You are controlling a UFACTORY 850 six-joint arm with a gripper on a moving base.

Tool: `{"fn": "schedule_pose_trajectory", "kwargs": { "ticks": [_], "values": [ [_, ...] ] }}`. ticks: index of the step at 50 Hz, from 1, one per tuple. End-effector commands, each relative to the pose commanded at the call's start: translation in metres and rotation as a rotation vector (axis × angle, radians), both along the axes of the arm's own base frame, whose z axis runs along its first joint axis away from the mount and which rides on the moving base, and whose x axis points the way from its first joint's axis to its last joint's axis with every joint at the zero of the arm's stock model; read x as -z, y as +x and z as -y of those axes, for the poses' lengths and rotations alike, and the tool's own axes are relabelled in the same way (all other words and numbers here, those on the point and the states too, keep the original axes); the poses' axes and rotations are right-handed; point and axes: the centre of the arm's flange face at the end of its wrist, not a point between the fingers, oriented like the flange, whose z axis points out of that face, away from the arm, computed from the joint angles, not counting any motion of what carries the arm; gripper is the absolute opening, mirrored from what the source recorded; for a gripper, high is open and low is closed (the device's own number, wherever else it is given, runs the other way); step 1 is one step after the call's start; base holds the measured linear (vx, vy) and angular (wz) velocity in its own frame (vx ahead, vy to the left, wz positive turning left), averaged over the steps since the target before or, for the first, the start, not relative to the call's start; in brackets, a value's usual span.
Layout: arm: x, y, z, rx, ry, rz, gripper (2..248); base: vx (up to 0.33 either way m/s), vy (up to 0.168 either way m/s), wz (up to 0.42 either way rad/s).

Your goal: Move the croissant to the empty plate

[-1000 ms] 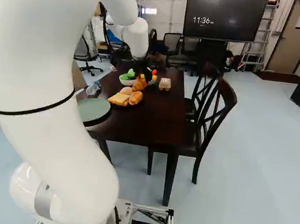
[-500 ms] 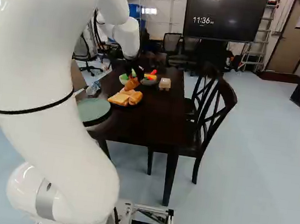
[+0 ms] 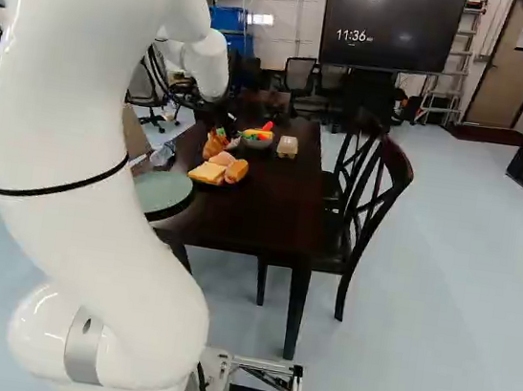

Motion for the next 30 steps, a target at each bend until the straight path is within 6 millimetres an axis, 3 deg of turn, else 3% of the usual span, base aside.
{"fn": "schedule_pose_trajectory", "kwargs": {
  "ticks": [30],
  "values": [
    [0.0, 0.004, -0.053, -0.094, 0.001, 0.004, 109, 0.0, 0.0, 0.0]
  ]
}}
